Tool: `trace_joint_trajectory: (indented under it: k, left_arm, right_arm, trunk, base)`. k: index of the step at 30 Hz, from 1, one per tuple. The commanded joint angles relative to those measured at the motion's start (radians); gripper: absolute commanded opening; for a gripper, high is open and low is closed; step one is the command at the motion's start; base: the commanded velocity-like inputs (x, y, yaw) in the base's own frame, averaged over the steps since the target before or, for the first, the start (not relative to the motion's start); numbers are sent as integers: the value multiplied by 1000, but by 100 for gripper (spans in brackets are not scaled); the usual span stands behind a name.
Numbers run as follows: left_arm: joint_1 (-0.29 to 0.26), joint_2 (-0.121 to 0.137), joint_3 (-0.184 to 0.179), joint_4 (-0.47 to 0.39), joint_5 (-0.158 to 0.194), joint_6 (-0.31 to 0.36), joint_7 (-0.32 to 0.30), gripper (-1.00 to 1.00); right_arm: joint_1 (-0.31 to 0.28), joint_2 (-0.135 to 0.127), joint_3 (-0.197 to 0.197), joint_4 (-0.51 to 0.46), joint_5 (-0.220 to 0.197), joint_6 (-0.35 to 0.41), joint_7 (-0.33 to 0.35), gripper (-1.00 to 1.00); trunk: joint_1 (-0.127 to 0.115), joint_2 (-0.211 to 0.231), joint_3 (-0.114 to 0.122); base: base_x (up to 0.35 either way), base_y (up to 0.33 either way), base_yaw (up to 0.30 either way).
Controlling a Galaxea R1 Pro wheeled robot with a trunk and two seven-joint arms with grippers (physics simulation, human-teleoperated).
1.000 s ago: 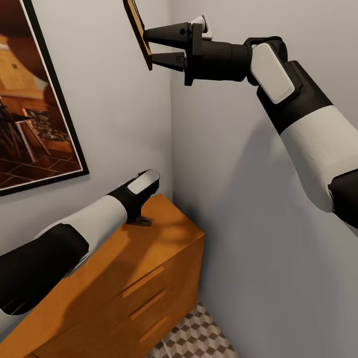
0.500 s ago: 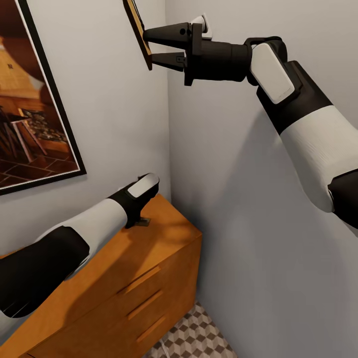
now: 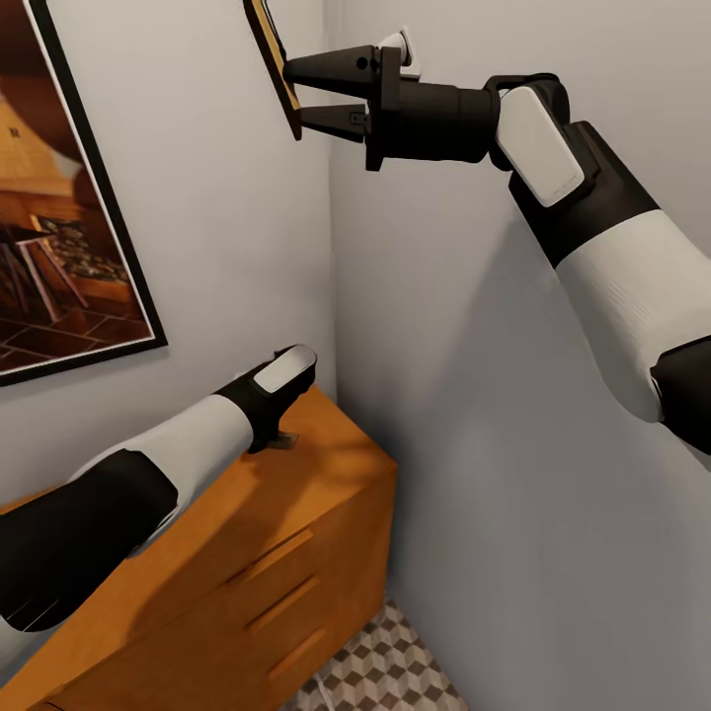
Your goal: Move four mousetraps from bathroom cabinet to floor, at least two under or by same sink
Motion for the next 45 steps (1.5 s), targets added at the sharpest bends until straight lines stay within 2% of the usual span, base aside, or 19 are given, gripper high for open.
trace_joint_trajectory:
  k: [1, 8, 12, 18, 26, 36, 42, 43, 45]
  left_arm:
    - [-2, 0, -8, 0, 6, -4, 2, 100]
    - [-2, 0, -8, -2, 6, -4, 4, 100]
    - [21, 23, -21, 3, 4, 19, -12, 100]
    - [55, 31, -13, -15, 3, 9, 6, 100]
    - [98, 30, -14, -17, 3, 9, 6, 100]
    - [98, 23, -16, -17, 3, 10, -12, 100]
    - [99, 22, -17, -18, 3, 20, -21, 100]
    - [99, 22, -18, -18, 3, 35, -25, 100]
    - [99, 22, -18, -18, 3, 64, -34, 100]
  right_arm:
    - [-1, -1, 3, 0, -5, 5, 3, -100]
    - [-1, -1, 3, -1, -5, 5, 3, -100]
    - [13, 3, 10, -7, 0, 0, -1, -100]
    - [23, 3, 11, 3, -4, 1, -10, -100]
    - [7, 47, -25, 43, -10, -16, -48, -100]
    - [-49, 103, -83, 97, -50, -89, -95, -100]
    - [-83, 136, -117, 97, -76, -131, -123, -100]
    - [-241, 199, -144, 97, -466, -285, -868, -100]
    - [-263, 199, -144, 96, -477, -289, -878, -100]
  trunk:
    - [0, -1, -1]
    - [0, -1, -1]
    - [0, -1, -1]
    - [0, -1, -1]
    - [0, -1, -1]
    - [0, -1, -1]
    - [0, -1, -1]
    - [0, -1, -1]
    - [0, -1, -1]
  base:
    - [0, -213, 0]
    - [0, -96, 0]
    - [0, 0, 0]
    - [0, 0, 0]
    - [0, 0, 0]
    - [0, 0, 0]
    - [0, 0, 0]
    - [0, 0, 0]
    - [0, 0, 0]
